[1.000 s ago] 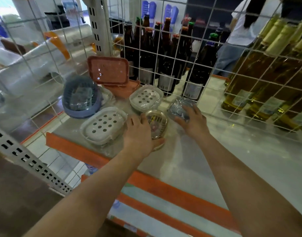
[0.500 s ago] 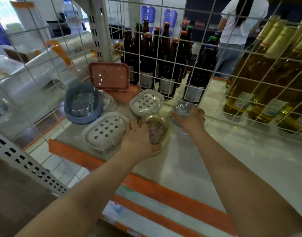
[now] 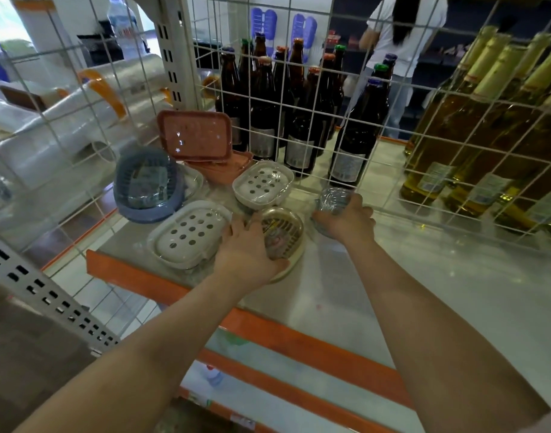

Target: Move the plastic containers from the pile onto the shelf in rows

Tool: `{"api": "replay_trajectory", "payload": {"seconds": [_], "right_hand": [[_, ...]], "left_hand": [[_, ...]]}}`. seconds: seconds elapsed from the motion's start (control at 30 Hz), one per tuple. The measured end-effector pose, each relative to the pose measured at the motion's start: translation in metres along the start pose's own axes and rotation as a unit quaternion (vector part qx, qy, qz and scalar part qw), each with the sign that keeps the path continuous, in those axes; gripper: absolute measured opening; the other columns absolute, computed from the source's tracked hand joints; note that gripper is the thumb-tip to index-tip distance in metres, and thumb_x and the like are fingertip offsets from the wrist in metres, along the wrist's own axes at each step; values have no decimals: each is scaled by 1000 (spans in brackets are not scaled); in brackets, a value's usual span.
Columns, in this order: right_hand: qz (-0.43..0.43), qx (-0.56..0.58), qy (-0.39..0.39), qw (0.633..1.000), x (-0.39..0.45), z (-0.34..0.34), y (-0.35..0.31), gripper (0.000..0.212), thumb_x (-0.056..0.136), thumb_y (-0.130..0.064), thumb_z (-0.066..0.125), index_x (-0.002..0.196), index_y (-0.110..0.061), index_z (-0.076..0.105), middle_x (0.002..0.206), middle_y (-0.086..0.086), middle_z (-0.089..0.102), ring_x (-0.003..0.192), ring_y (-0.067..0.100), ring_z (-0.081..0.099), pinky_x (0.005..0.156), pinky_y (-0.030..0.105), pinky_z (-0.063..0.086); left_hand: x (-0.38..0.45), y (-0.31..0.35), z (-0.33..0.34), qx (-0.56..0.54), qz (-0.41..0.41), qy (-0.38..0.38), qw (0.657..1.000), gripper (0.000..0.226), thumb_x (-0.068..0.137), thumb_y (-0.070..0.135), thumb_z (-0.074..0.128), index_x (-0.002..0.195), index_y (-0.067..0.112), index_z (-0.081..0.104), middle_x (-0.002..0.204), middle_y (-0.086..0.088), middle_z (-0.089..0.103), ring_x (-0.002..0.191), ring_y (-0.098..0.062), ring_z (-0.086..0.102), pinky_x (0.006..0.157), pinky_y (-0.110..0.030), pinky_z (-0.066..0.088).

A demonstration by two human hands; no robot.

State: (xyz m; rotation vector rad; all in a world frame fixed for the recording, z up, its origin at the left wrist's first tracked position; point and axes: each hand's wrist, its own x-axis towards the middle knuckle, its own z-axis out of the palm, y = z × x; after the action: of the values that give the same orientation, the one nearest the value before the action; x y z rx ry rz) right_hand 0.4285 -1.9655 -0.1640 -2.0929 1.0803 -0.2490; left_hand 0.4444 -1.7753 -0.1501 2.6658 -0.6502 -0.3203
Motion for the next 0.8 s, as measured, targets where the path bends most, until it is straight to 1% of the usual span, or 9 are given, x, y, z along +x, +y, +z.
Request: {"api": "replay_trajectory", "payload": {"seconds": [0.1, 0.2, 0.3, 0.43, 0.5, 0.57, 0.63, 0.73, 0.8], "right_hand": [[-2, -6, -4, 1000, -13, -5, 7, 85, 77, -45, 70, 144, -22, 23, 138, 14, 32, 130, 32, 32, 103, 35, 31], [2, 0, 18, 1000, -28, -10, 17, 84, 75, -44, 73, 141, -23, 26, 136, 13, 34, 128, 33, 35, 101, 35, 33], [1, 15, 35, 999, -45, -19, 30, 83, 73, -43, 74, 141, -22, 30, 134, 13, 37, 127, 33, 37, 100, 36, 35], [-7, 41, 50, 998, -69, -34, 50, 80, 74, -43, 73, 141, -22, 34, 132, 14, 39, 124, 33, 39, 101, 36, 37], [1, 49, 62, 997, -83, -45, 59, 78, 75, -44, 72, 140, -24, 35, 133, 14, 40, 124, 32, 40, 101, 36, 37], [7, 60, 77, 995, -97, -59, 68, 75, 77, -41, 71, 140, -26, 34, 133, 12, 39, 124, 31, 40, 100, 34, 36], [6, 69, 97, 993, -111, -75, 77, 75, 77, -40, 71, 140, -26, 34, 133, 12, 38, 124, 30, 41, 101, 34, 37], [6, 77, 130, 989, -128, -101, 94, 76, 73, -41, 74, 138, -26, 37, 130, 11, 41, 121, 31, 45, 103, 38, 40], [15, 74, 142, 987, -139, -119, 107, 77, 73, -40, 73, 139, -26, 36, 130, 11, 39, 120, 32, 45, 104, 40, 40]], "left_hand": [[-7, 0, 1, 0, 3, 11, 1000, 93, 78, 54, 65, 147, 13, 19, 150, -18, 18, 137, -39, 21, 110, -43, 25], [-16, -1, 2, -10, -4, 17, 1000, 90, 80, 55, 63, 146, 10, 22, 149, -20, 21, 138, -38, 22, 112, -42, 22], [-24, -2, 1, -25, -1, 33, 999, 92, 79, 55, 64, 147, 12, 19, 148, -20, 22, 137, -39, 22, 111, -44, 23], [-40, 5, -2, -55, 24, 52, 997, 89, 80, 54, 63, 148, 18, 19, 146, -20, 26, 135, -38, 24, 110, -43, 24], [-49, 13, -1, -63, 43, 58, 995, 88, 80, 54, 64, 147, 17, 21, 145, -21, 29, 134, -38, 25, 110, -42, 23], [-54, 23, 2, -71, 58, 54, 994, 86, 80, 55, 64, 145, 14, 25, 143, -21, 33, 133, -37, 27, 109, -42, 22], [-58, 34, 6, -83, 66, 43, 993, 89, 79, 57, 63, 145, 13, 24, 143, -20, 35, 133, -37, 28, 109, -44, 25], [-67, 56, 12, -92, 73, 30, 993, 91, 78, 60, 62, 145, 12, 22, 142, -20, 36, 132, -38, 29, 107, -45, 29], [-76, 71, 17, -105, 86, 25, 990, 87, 78, 60, 63, 142, 14, 26, 140, -20, 35, 131, -38, 32, 105, -45, 33]]}}
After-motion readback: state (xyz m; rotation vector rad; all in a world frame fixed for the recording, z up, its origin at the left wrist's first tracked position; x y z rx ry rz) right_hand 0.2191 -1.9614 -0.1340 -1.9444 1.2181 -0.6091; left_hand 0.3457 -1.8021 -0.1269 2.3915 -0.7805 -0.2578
